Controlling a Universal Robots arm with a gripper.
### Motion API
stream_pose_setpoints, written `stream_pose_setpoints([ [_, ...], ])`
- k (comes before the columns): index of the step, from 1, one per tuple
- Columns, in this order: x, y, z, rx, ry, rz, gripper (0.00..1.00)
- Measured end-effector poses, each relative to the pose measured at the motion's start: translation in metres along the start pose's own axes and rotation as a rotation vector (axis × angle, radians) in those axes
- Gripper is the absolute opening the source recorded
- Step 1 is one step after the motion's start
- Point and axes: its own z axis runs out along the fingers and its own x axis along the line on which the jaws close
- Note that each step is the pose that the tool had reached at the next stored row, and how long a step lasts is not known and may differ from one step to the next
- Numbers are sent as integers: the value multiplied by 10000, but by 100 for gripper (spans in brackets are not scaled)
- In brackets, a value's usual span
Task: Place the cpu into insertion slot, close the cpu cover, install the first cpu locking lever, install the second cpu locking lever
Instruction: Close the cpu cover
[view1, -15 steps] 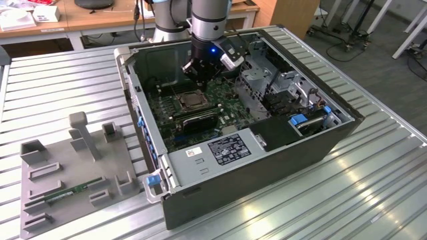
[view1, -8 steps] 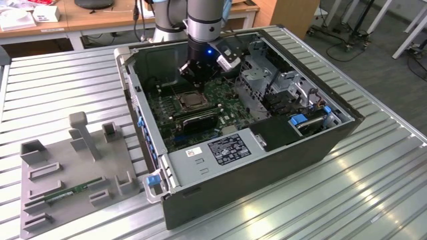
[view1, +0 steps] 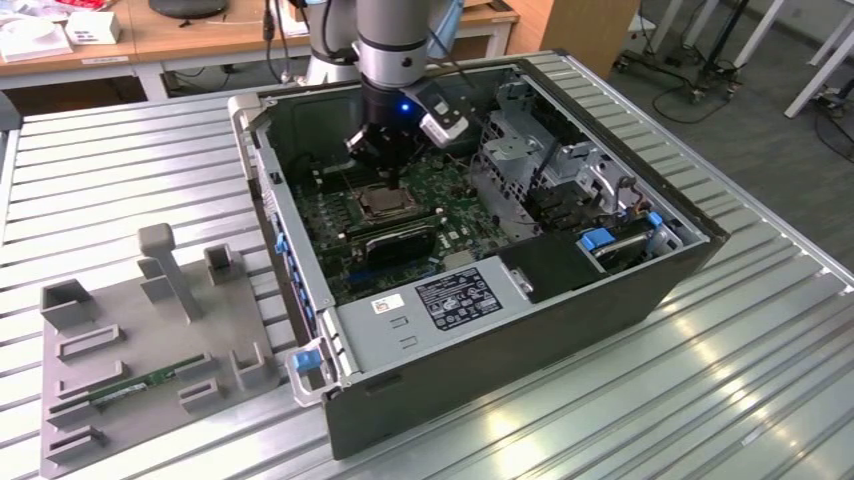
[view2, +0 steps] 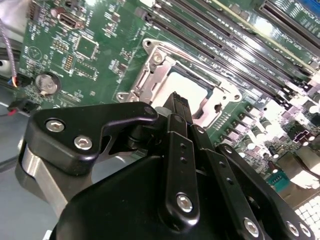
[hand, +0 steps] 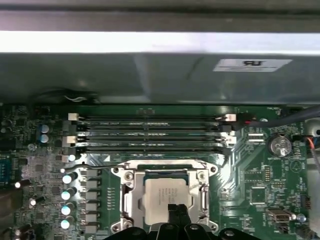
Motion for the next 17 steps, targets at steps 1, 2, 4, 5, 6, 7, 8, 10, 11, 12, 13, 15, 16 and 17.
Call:
stream_pose_setpoints([
  [1, 10, 0, 1, -1, -12, -1, 11],
  [2, 12, 0, 1, -1, -13, -1, 11],
  [4, 12, 0, 0, 0, -13, -2, 11],
  [5, 12, 0, 0, 1, -13, -2, 11],
  [6, 13, -1, 1, 0, -13, -1, 11],
  [7, 16, -1, 2, 0, -14, -1, 11],
  [8, 25, -1, 4, -2, -15, -1, 11],
  [10, 58, -2, 5, 0, -14, -2, 11],
  [11, 80, -2, 6, 1, -13, -1, 11],
  [12, 105, -3, 7, 1, -13, 0, 11],
  [13, 131, -3, 8, 0, -14, -1, 11],
  [15, 186, -4, 8, 1, -15, -3, 11],
  [16, 210, -4, 7, 1, -15, -1, 11],
  [17, 232, -4, 8, 0, -15, 0, 11],
])
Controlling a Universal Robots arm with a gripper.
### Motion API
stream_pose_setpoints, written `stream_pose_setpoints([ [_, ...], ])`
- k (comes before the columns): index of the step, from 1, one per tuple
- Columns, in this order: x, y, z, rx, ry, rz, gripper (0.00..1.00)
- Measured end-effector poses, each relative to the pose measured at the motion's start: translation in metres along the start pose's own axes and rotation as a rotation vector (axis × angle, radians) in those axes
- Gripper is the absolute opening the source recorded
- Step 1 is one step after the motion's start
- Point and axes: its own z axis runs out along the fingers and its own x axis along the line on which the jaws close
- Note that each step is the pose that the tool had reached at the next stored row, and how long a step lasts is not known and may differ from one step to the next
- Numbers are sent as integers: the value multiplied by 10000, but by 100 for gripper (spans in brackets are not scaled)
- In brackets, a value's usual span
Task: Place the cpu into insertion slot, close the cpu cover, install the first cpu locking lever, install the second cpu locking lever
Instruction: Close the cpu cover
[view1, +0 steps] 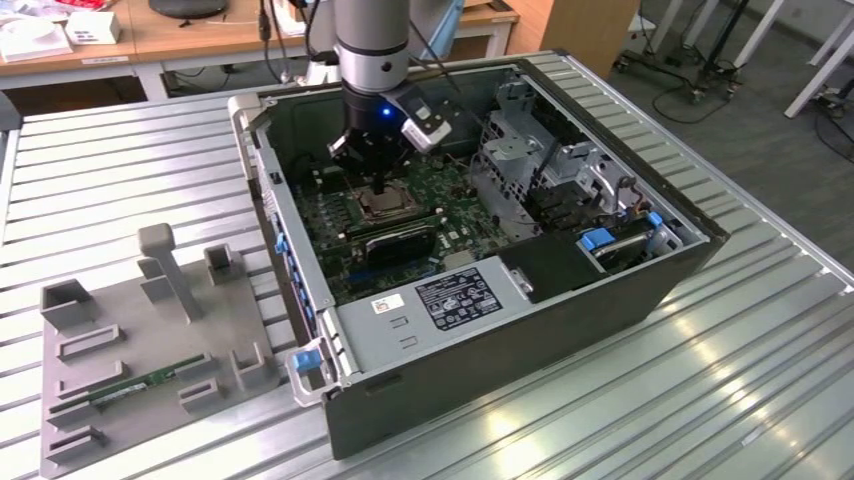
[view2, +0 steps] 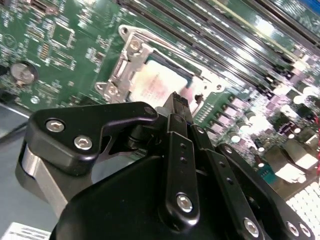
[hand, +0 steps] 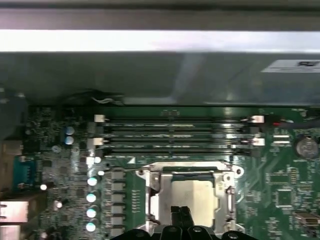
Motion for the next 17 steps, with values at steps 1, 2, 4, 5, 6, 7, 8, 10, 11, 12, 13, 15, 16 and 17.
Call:
stream_pose_setpoints([
  [1, 19, 0, 0, 1, 0, 0, 11],
  [2, 34, -1, 0, 0, 0, 0, 11],
  [4, 46, 0, 1, -1, -1, 0, 11],
  [5, 46, 0, 1, 0, 0, -2, 11],
  [6, 47, -1, 0, 1, 1, -2, 11],
  [7, 47, -1, 0, 1, 1, -2, 11],
  [8, 48, -1, 0, 1, 0, -1, 11],
  [10, 48, -1, 0, 1, 13, 0, 11],
  [11, 48, -1, 2, 0, 42, 1, 11],
  [12, 49, -1, 3, 5, 88, 2, 11],
  [13, 48, -1, 5, 8, 150, 4, 11],
  [15, 49, -1, 5, 12, 183, 5, 11],
  [16, 49, -1, 5, 12, 185, 5, 11],
  [17, 49, -1, 5, 12, 186, 5, 11],
])
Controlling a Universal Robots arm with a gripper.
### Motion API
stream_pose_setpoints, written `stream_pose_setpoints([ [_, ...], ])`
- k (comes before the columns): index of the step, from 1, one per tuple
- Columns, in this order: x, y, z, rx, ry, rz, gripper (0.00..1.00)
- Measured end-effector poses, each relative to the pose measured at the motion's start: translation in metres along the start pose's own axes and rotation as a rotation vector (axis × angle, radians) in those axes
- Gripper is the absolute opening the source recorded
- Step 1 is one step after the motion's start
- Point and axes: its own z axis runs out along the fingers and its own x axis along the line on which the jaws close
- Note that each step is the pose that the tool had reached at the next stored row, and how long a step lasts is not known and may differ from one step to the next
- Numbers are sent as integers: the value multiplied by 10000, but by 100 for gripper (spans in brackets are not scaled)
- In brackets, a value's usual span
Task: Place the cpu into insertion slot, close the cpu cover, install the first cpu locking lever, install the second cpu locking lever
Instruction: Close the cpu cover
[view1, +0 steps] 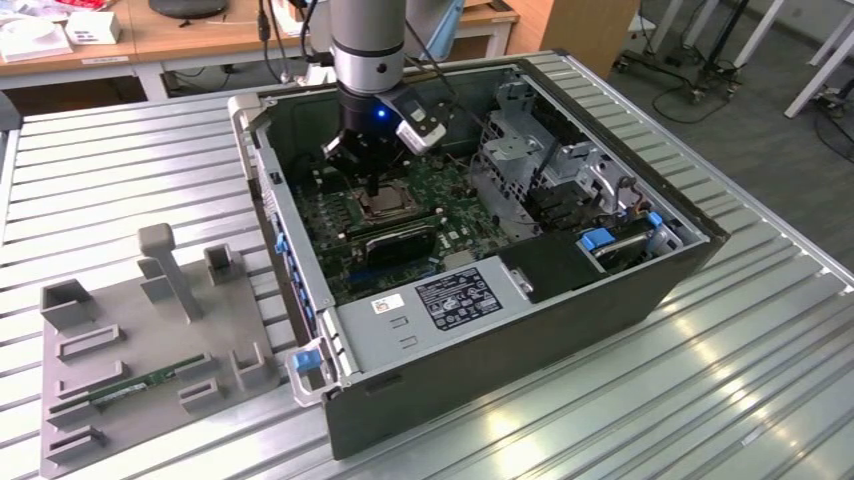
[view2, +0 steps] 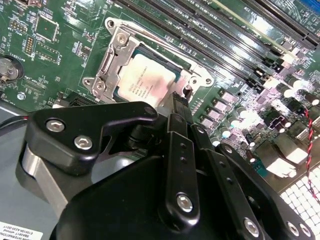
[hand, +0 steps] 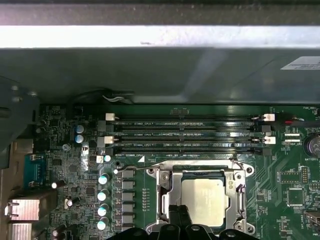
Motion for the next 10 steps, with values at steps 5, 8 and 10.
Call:
stream_pose_setpoints([
  [5, 0, 0, 22, -5, 0, 0, 11],
  [8, 2, -1, 56, -6, 1, -1, 11],
  [10, 6, -2, 62, -5, 2, -2, 11],
])
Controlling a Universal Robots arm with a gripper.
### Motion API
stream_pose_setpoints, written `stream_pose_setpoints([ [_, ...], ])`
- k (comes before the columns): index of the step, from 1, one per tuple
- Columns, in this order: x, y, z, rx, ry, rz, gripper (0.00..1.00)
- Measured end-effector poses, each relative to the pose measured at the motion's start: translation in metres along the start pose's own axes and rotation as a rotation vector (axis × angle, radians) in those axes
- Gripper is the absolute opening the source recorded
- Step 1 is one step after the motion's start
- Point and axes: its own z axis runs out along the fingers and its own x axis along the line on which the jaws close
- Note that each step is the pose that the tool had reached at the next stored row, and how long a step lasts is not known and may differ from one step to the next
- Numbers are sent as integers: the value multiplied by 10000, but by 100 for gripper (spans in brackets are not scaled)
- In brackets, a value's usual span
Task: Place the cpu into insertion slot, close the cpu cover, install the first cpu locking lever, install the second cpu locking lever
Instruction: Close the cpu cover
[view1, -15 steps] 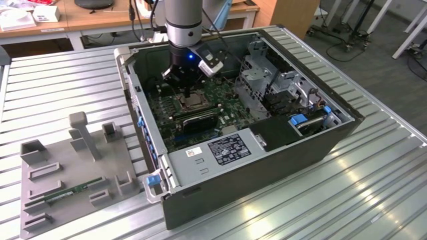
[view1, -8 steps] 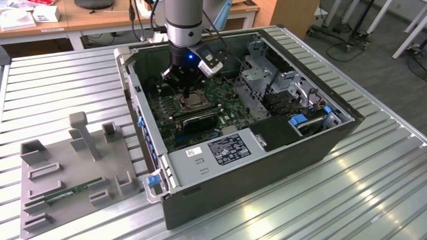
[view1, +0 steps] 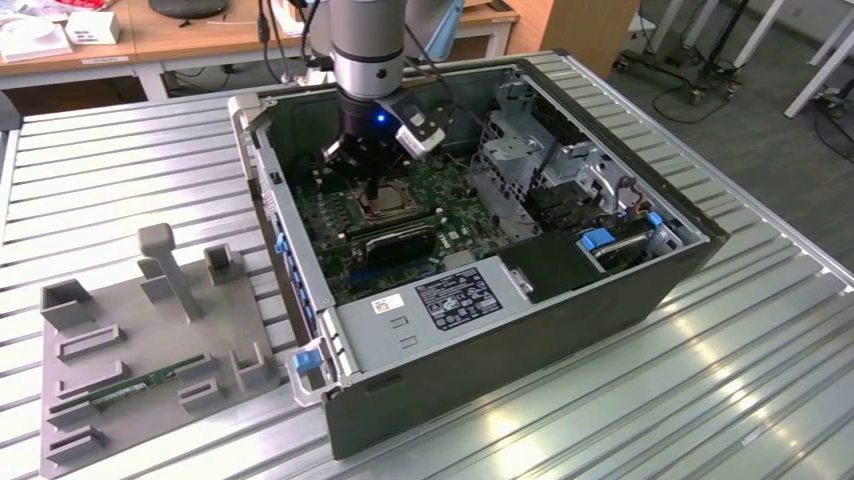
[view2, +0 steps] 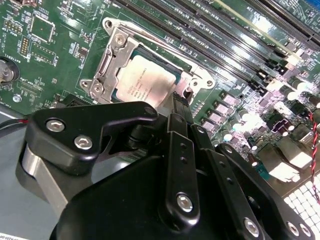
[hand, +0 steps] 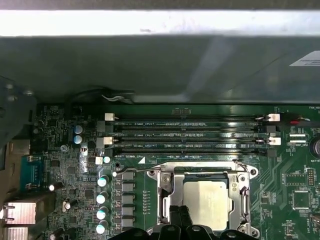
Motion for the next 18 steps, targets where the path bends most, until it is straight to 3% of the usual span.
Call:
stream_pose_setpoints([
  [18, 20, -1, 47, -2, -2, 1, 11],
])
